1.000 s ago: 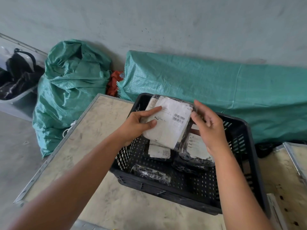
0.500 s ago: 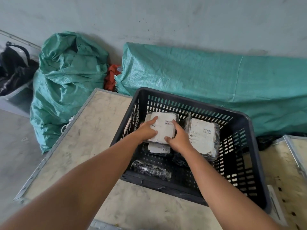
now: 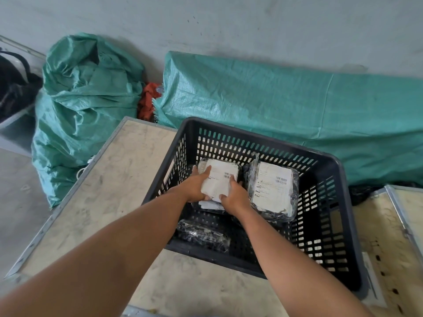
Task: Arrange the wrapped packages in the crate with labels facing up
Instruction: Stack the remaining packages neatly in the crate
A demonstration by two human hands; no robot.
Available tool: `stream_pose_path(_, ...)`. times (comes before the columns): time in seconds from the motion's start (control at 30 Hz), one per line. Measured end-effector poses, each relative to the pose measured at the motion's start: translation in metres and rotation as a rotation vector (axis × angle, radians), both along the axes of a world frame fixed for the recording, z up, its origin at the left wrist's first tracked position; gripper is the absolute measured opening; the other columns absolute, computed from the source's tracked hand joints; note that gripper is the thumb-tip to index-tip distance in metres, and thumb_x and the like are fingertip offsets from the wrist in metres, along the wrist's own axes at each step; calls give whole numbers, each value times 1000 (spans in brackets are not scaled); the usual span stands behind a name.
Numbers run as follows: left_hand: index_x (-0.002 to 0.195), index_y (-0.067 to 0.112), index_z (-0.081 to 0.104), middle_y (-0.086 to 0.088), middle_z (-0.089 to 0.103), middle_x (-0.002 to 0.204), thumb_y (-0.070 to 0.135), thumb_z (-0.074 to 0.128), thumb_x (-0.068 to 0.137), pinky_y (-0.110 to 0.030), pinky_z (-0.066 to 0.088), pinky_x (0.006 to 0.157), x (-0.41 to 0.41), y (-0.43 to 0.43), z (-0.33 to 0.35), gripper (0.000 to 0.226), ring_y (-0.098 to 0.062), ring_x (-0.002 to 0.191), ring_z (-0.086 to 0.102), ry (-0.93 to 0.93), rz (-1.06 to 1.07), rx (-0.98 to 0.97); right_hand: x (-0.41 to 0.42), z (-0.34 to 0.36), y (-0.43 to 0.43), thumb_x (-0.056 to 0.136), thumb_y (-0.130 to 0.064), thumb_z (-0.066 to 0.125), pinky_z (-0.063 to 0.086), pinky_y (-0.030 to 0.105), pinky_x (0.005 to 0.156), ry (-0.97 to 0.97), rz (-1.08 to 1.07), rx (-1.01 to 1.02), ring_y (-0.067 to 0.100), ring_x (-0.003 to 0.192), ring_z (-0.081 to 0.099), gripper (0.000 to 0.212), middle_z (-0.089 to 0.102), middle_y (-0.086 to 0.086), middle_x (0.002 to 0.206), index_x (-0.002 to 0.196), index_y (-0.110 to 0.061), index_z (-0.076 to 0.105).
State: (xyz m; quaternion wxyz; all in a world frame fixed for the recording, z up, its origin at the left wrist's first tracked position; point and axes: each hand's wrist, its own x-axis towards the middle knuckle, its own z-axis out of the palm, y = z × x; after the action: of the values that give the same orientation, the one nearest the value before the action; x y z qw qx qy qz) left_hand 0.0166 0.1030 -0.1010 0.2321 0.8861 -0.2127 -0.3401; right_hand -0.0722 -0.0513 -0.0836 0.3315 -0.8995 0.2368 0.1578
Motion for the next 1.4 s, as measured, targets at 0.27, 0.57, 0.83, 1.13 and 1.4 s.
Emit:
stream_pose_path(0.27,162,28,-2,-17,-21,166,18,86,77,-45,15,121,-4,-5,9,123,-39,153,9,-57,47,33,-4,7,1,100,-19,64,40,36,111,-18,-14,25,33,141,45,83,35,19,162,166,-11,13)
stream_pose_path(0.57,156,36,36,-12,5,169,41,78,85,-29,35,102,-13,0,91,82,-34,140,44,-188,142,-193,-42,54,-27,99,-17,69,42,30,106,-351,-91,270,24,139,50,71,40,3,161,160,-22,34)
stream_pose_path(0.83,149,26,51,-1,50,151,23,75,90,-22,37,97,-51,43,106,63,-17,128,54,-27,-122,-105,-76,51,-36,94,-4,73,61,43,91,-373,-96,532,12,103,75,31,77,-5,114,114,-27,72)
stream_pose_path(1.13,136,30,65,8,58,144,34,83,82,-34,44,103,-62,55,78,57,-16,123,57,139,-382,174,-77,43,-20,83,6,81,53,26,99,131,514,558,10,118,67,42,74,0,126,89,-35,77)
stream_pose_path(1.4,143,32,58,10,67,125,22,86,78,-32,47,88,-65,45,70,72,-15,108,63,89,-402,275,-72,36,-26,82,-7,80,58,16,81,51,447,448,-8,93,69,38,76,-26,100,91,-44,83)
